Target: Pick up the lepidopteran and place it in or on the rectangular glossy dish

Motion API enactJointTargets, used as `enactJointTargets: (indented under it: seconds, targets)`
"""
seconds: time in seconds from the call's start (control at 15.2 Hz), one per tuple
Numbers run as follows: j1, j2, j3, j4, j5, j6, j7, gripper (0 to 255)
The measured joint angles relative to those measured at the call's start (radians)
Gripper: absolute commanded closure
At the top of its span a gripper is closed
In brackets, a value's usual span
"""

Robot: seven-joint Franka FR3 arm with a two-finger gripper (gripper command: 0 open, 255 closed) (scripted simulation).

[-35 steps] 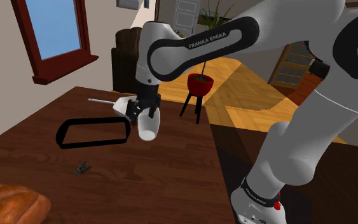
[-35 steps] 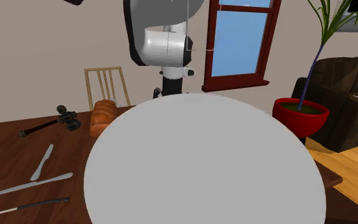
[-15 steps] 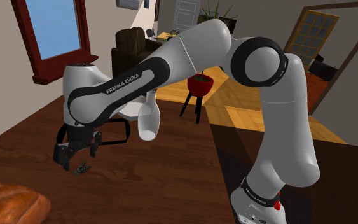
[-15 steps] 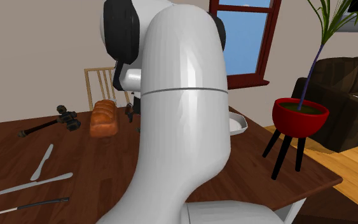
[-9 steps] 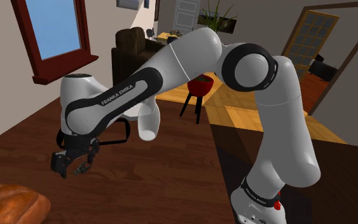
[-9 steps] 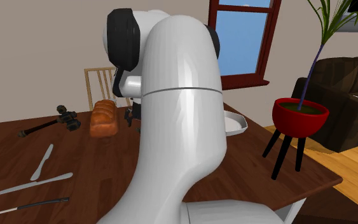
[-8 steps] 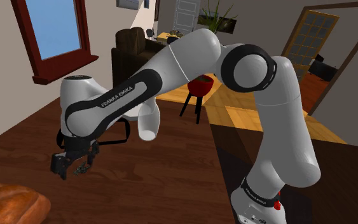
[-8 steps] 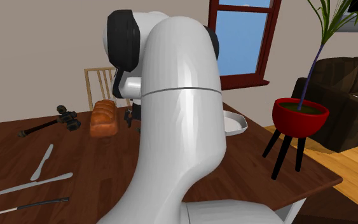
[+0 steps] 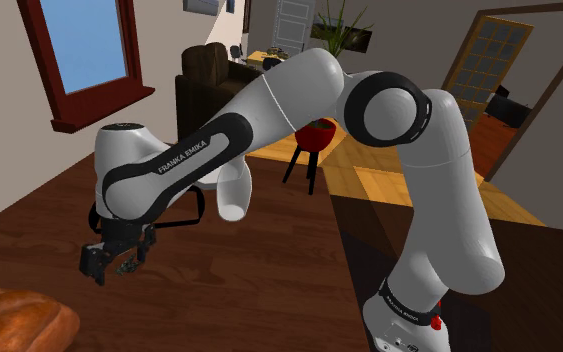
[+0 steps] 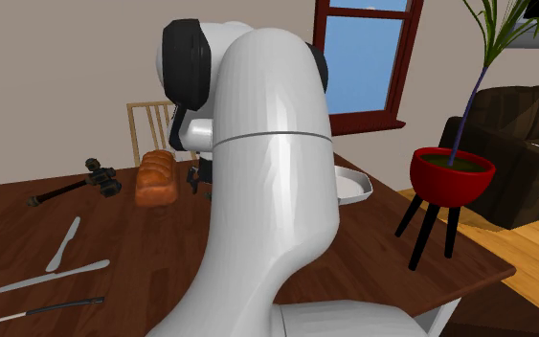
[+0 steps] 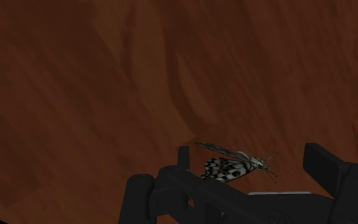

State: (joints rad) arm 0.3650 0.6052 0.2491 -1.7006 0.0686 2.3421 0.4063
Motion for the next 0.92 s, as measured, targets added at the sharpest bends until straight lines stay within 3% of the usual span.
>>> enactJointTargets:
  seconds: [0.92]
  targets:
    - [-0.002, -0.023, 0.003, 0.008, 0.002, -0.031, 0.003, 255]
